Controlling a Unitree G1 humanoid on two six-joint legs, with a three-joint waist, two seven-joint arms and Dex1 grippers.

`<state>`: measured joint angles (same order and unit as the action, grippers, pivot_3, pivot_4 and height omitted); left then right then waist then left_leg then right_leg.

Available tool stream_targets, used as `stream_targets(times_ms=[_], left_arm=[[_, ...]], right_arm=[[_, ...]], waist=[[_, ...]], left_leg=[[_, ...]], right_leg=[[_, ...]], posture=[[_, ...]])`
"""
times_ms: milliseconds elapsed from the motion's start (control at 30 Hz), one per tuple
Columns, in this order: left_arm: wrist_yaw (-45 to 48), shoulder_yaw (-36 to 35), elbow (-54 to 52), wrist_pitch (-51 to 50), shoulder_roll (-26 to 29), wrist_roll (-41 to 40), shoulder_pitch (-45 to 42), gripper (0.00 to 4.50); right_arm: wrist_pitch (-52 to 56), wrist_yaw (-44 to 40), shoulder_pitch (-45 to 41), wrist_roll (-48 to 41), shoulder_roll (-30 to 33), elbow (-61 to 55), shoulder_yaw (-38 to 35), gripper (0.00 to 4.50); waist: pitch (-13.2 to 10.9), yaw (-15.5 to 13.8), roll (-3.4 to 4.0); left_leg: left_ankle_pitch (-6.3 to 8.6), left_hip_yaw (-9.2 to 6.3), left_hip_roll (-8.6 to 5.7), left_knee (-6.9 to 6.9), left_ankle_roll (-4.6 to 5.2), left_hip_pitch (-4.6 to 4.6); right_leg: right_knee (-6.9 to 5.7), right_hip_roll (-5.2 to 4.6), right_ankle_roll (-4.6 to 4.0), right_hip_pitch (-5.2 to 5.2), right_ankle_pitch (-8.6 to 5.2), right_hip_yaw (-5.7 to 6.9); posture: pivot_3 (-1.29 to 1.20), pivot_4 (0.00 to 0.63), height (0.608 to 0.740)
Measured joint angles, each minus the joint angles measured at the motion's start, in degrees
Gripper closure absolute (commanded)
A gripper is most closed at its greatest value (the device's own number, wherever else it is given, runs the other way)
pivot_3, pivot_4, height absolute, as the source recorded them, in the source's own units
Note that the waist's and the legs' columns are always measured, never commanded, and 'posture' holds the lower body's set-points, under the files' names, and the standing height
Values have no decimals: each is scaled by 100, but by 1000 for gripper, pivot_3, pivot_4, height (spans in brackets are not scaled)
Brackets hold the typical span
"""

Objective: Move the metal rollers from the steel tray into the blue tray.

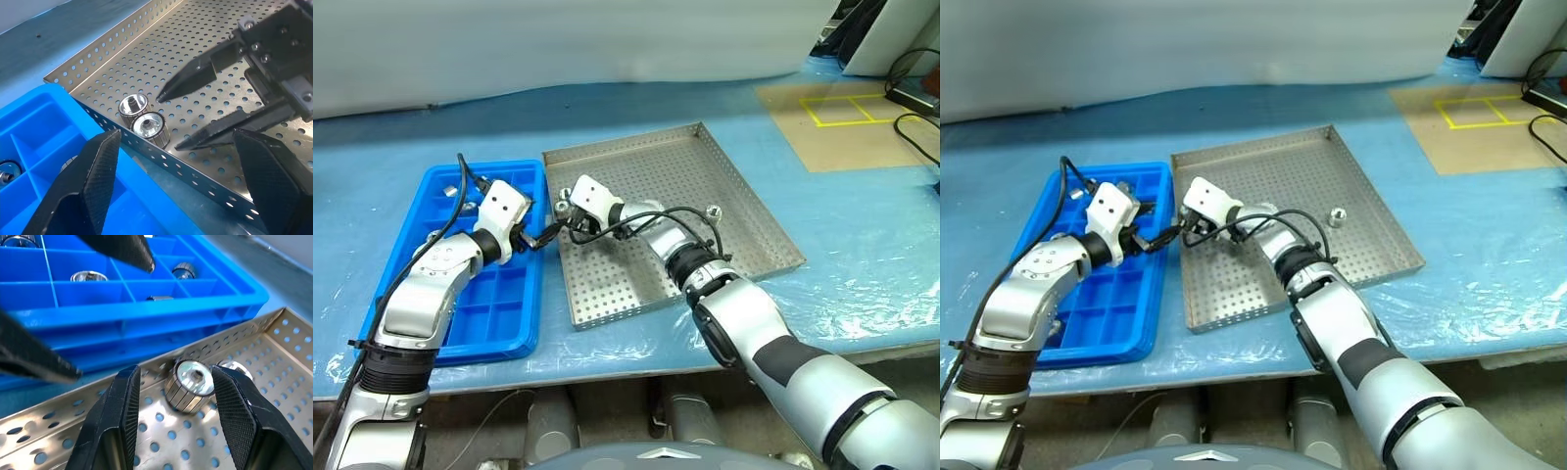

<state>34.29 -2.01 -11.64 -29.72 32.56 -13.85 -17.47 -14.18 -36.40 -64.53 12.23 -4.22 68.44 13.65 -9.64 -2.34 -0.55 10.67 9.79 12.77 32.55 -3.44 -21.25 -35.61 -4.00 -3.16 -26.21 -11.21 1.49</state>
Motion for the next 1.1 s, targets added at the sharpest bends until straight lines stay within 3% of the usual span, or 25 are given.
stream_targets(times_ms=[267,800,900,1100], left_arm=[[3,35,37,45,-81,39,-53,624],[-10,64,32,38,-102,63,-11,624],[-11,63,32,37,-102,63,-11,624],[-3,-14,33,-5,-112,-71,-46,624]], right_arm=[[-79,667,-343,370,-278,483,173,2135],[-46,885,-358,577,-317,588,273,2135],[-83,699,-402,568,-249,603,243,2135],[-245,-488,-498,368,-31,606,73,2135]], waist=[[-1,-3,1],[-3,-6,5],[-3,-13,6],[-4,-4,7]], left_leg=[[-1,0,-1,-1,-1,-2],[0,0,-1,1,-1,13],[0,0,-1,1,-1,11],[1,0,1,3,3,-3]], right_leg=[[2,0,-2,0,-1,0],[-8,0,-2,7,-1,-1],[-8,-1,-2,7,-1,-1],[-7,0,-3,-3,-1,0]], posture=[[79,150,740],[90,150,740],[81,150,740],[72,150,740]])
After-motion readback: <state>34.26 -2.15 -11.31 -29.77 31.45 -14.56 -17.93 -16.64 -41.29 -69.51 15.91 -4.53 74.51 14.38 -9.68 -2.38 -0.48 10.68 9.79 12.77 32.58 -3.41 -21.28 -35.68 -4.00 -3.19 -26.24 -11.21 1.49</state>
